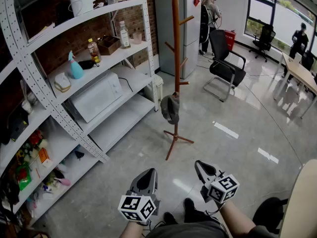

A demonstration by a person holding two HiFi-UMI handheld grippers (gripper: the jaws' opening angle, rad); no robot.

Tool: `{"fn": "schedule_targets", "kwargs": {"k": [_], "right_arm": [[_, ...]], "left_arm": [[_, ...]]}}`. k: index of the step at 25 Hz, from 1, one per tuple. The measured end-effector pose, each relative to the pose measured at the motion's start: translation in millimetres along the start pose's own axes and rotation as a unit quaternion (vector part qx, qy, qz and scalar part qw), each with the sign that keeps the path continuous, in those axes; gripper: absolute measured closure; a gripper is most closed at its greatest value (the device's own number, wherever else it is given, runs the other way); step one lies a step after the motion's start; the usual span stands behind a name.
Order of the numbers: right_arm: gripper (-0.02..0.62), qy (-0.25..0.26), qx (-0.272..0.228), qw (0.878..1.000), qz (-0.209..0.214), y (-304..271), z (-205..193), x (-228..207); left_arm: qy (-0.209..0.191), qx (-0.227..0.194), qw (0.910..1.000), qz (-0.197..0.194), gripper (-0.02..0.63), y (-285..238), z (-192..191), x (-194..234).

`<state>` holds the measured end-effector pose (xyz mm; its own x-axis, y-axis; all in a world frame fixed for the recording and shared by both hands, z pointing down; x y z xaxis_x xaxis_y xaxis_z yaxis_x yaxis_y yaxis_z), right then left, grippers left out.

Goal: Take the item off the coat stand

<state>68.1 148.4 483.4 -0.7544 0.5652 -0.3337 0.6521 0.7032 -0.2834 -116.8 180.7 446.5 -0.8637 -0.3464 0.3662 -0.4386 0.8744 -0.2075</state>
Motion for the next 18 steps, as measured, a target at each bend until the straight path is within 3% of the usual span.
{"fn": "schedule_targets", "kwargs": {"k": [11, 18], "right_arm": [[0.586, 0.024, 0.023, 0.999, -0.008, -13, -15, -11], [0.586, 0.011, 0.006, 1.0, 0.013, -62, 28, -34]], "left_arm": [[0.0, -0.001, 1.0, 0.005, 0.6, 4, 2, 15], [-0.016, -0.011, 0.9995, 0.025, 0.6, -23, 25, 29]]}}
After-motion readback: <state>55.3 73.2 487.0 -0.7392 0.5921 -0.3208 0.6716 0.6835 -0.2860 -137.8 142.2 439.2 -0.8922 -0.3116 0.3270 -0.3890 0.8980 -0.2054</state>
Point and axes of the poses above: the fingertips, and each gripper's own axes: y backward along the fingers, x to its left, z out of its top, the point moved 1 cm from there along y, backward along the fingers, and after that the axes turned 8 degrees about x, right-handed, at the moved point
